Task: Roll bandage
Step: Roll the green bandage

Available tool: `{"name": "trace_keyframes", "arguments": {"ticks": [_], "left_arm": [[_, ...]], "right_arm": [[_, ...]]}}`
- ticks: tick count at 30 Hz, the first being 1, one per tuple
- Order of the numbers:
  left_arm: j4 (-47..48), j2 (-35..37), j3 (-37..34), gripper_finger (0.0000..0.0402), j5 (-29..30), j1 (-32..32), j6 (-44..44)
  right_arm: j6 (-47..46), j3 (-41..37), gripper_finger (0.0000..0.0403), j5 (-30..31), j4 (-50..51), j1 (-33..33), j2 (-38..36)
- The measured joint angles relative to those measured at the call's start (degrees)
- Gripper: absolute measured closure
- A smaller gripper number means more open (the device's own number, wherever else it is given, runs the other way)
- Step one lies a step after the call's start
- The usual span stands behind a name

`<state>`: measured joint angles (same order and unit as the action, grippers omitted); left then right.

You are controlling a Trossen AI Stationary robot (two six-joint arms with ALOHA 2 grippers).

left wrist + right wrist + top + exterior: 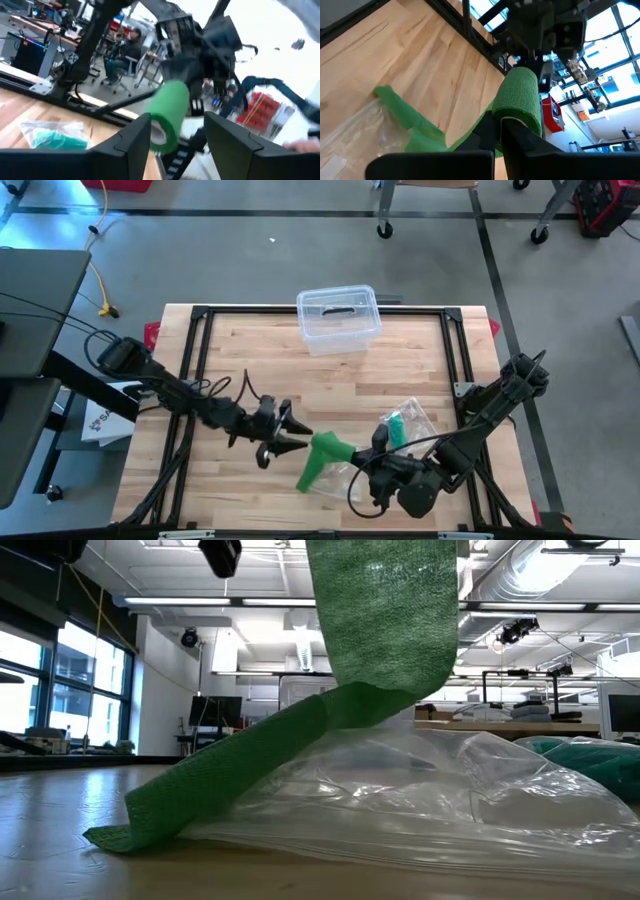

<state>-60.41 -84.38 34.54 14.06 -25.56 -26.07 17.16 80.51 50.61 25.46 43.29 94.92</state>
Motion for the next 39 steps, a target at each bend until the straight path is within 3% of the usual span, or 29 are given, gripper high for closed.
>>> {"name": "trace_keyframes", "arguments": {"ticks": [8,20,39], "left_arm": [[0.61,-1.29,0.04,0.0207,0.01,1.29,-7.92],[0.52,-1.27,0.55,0.0211,-0.57,1.97,-9.14],[4.51,-1.22,0.89,0.0212,-0.24,3.4,-11.8]], "right_arm": [[2.11,0.0,0.0402,2.78,-0.03,-0.2,-0.01],[2.38,0.0,0.0402,-0.66,-0.09,-0.27,-0.05],[3.86,-0.02,0.0402,0.39,-1.45,-2.41,-0.08]]}}
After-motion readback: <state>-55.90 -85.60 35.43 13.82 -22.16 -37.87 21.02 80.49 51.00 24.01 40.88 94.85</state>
